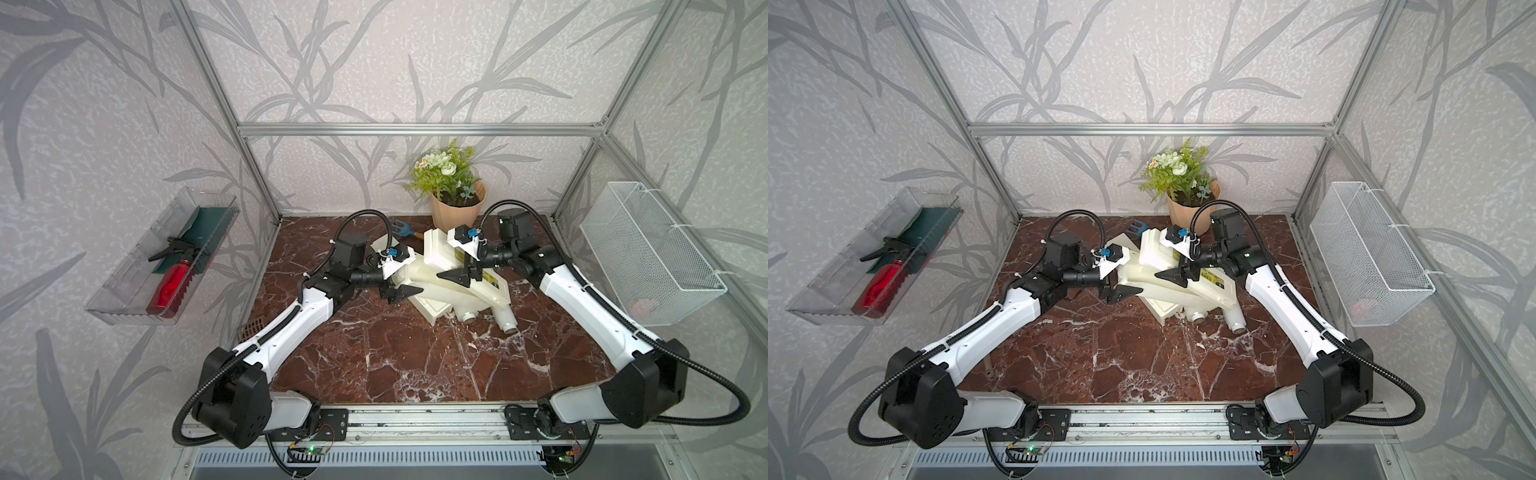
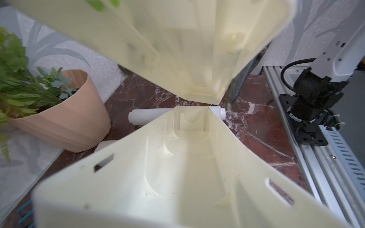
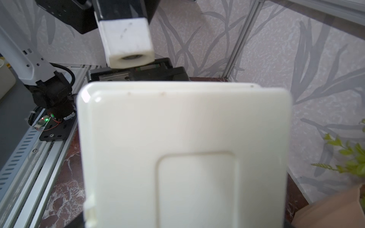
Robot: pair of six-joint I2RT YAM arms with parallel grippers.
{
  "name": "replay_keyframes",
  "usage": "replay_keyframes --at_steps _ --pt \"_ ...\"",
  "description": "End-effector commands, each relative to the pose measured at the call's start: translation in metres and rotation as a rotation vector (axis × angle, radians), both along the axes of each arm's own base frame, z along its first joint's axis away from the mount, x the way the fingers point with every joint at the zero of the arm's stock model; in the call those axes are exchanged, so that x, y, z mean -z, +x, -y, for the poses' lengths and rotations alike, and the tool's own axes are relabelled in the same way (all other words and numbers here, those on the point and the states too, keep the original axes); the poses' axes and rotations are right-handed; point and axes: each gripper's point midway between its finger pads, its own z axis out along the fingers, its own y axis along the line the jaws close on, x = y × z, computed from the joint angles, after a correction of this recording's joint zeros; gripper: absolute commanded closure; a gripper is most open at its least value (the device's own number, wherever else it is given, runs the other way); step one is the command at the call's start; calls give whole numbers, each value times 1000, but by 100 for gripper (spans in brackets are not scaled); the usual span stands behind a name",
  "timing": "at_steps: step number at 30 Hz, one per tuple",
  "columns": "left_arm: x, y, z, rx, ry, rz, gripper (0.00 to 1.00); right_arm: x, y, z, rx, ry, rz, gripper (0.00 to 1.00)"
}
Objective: Put plastic wrap rolls into dispensers
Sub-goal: Open the lid of the plastic wrap cutting box, then place the lid at the center of the board.
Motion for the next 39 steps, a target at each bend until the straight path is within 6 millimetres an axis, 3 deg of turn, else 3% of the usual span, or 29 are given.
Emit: replay_keyframes --at_steps 1,5,10,20,26,32,39 --pt "-27 16 -26 -134 -31 106 85 -26 20 15 162 -9 100 54" --pt "-31 19 -51 -217 -48 106 85 -34 33 22 219 -37 158 53" --pt "-37 25 -77 -317 -78 119 86 -37 28 17 203 -52 135 53" --pt "-55 55 -126 -473 -215 109 87 37 -54 -14 106 -261 21 53" --pt "-61 61 -168 -718 -188 192 87 66 -67 -39 65 -331 32 53" --pt "-39 58 -228 -1078 -87 239 87 59 -67 -84 -55 -338 97 53" --pt "-6 47 -280 -1375 -24 236 87 75 -93 -127 -170 -364 75 52"
